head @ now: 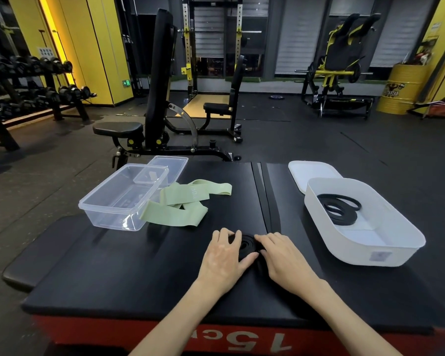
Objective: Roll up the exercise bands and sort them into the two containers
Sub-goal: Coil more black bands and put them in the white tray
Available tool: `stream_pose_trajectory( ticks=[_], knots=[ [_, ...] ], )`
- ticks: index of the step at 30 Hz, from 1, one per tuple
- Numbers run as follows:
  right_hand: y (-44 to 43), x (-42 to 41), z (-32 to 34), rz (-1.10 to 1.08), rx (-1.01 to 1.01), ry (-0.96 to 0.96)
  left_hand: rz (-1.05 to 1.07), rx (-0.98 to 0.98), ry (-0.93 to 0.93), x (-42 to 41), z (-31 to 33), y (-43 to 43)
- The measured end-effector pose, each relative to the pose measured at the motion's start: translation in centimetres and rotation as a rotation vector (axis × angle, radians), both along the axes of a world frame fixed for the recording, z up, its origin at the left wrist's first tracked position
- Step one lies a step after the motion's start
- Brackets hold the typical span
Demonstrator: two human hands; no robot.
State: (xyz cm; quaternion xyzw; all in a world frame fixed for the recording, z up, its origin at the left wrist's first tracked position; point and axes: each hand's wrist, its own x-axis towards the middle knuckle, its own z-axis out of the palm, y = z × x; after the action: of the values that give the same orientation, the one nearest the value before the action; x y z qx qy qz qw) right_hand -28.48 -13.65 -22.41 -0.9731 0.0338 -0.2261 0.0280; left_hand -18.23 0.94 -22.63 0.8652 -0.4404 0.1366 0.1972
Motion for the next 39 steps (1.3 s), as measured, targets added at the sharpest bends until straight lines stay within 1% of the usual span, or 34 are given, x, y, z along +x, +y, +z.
stream_pose_trajectory(
  ticks=[3,5,7,10,12,14,16,19,22,26,29,32,39],
  knots=[
    [0.3,0.2,-0.1,-0.003,0.014,-0.008,0.026,-0.005,0.011,-0.2,0.2,-0.1],
    [0.5,0.3,-0.1,0.001,0.023,-0.019,0.006,0.036,0.039,0.2,0.6,0.0],
    [0.6,0.3,-0.1,0.006,0.039,-0.032,-0.066,0.113,0.074,0.9,1.0,0.3],
    [0.4,0.3,-0.2,0.011,0.063,-0.047,-0.209,0.162,0.098,1.7,1.2,0.7],
    [0.4,0.3,-0.2,0.026,0.098,-0.048,-0.301,0.179,0.147,1.9,1.1,1.0],
    [0.1,0.1,-0.2,0.034,0.133,-0.048,-0.343,0.203,0.177,2.3,1.3,1.3],
    [-0.4,-0.2,0.0,0.030,0.132,-0.036,-0.346,0.227,0.161,2.5,1.6,1.2],
    [-1.2,-0.3,0.3,0.035,0.077,0.033,-0.306,0.202,0.161,2.9,1.5,1.3],
    [-0.8,0.8,0.7,0.069,0.000,0.081,-0.208,0.120,0.177,3.7,1.4,2.1],
    [0.3,2.9,0.6,0.042,0.016,0.033,-0.050,0.039,0.249,3.2,1.3,2.1],
    [0.3,3.1,0.2,0.021,0.080,0.012,0.066,-0.033,0.216,2.0,0.8,1.3],
    [-0.1,2.5,0.2,0.005,0.112,-0.014,0.121,-0.057,0.180,1.6,0.3,0.9],
    [0.5,2.9,0.4,-0.017,-0.045,-0.060,0.187,-0.115,0.178,0.8,0.1,0.4]
  ],
)
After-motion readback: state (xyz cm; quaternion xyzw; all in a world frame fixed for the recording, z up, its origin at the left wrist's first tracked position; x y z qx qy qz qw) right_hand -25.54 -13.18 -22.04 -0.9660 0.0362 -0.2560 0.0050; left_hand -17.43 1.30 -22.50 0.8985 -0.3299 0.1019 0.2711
